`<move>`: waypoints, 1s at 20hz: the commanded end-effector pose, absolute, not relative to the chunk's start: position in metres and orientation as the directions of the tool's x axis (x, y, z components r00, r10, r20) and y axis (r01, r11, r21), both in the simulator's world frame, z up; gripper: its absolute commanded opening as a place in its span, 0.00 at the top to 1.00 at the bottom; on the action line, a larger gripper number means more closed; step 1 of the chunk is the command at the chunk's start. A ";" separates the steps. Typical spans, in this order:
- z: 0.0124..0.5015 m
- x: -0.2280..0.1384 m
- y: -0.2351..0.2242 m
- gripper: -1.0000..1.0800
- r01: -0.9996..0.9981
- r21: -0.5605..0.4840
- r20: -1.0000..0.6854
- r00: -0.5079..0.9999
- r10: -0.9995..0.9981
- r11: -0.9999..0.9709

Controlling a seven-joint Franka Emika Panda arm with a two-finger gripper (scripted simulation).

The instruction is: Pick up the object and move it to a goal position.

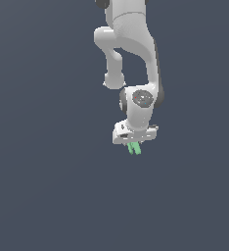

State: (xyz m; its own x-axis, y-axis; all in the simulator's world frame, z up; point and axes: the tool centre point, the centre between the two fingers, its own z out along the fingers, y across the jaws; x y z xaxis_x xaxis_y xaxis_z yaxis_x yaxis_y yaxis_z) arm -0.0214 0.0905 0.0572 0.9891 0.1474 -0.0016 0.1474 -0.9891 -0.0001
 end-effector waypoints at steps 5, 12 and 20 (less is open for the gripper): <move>0.115 -0.017 0.108 1.00 0.148 0.000 -0.001 0.989 0.148 -0.989; 0.194 -0.011 0.132 1.00 0.148 0.000 -0.001 0.989 0.148 -0.989; 0.272 -0.003 0.156 1.00 0.148 0.000 0.000 0.989 0.148 -0.989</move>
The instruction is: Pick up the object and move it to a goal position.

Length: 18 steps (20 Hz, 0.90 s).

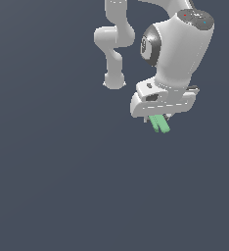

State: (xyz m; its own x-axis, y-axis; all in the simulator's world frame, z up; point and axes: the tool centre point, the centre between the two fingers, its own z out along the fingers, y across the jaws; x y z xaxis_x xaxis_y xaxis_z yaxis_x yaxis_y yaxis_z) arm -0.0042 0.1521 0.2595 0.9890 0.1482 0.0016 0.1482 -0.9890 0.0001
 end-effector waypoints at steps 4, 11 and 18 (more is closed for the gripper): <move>0.298 0.000 0.164 1.00 0.147 0.000 0.000 0.989 0.147 -0.989; 0.323 0.005 0.172 1.00 0.147 0.000 0.000 0.989 0.147 -0.989; 0.324 0.006 0.172 1.00 0.147 0.000 0.000 0.989 0.147 -0.989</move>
